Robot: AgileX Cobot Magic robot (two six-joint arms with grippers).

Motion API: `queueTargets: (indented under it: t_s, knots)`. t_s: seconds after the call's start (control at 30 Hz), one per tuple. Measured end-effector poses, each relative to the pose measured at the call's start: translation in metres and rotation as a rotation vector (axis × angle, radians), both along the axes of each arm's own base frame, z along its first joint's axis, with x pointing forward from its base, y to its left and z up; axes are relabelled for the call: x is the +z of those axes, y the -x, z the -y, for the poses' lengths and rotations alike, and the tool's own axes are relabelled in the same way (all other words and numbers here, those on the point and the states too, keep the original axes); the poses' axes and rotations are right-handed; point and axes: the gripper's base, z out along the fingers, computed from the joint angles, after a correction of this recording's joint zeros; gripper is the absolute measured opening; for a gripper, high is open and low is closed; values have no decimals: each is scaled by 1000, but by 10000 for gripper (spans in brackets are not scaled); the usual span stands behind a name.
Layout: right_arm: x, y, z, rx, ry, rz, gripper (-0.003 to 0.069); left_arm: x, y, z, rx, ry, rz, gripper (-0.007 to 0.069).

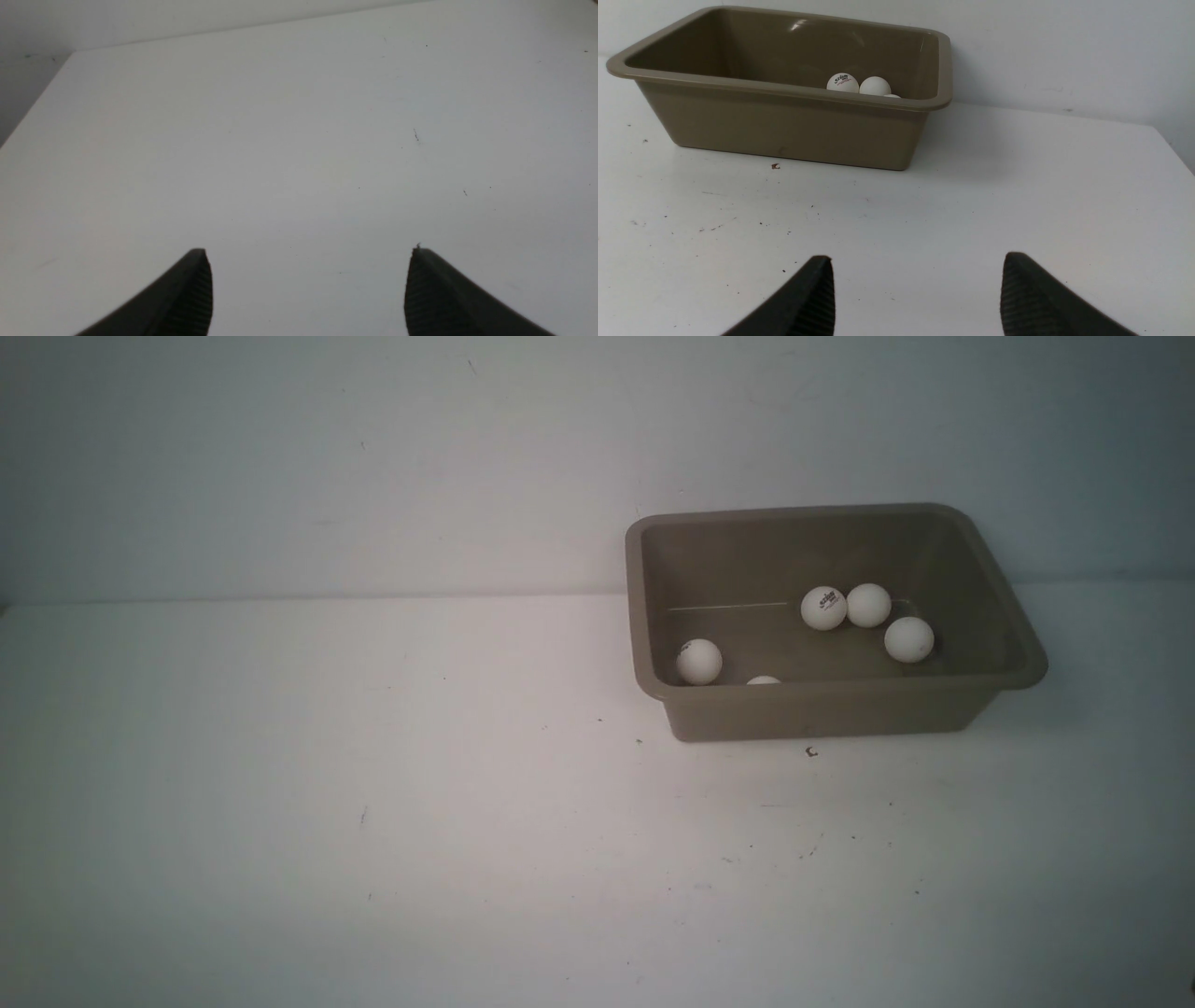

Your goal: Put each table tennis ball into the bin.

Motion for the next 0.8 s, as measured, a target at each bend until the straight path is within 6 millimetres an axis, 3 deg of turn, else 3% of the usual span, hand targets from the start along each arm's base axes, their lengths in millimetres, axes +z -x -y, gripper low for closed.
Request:
queueTargets:
  t_s: [0.8]
  knots:
    - [0, 0, 0, -22, -82, -5, 440, 0, 0, 0, 0, 0, 0, 499]
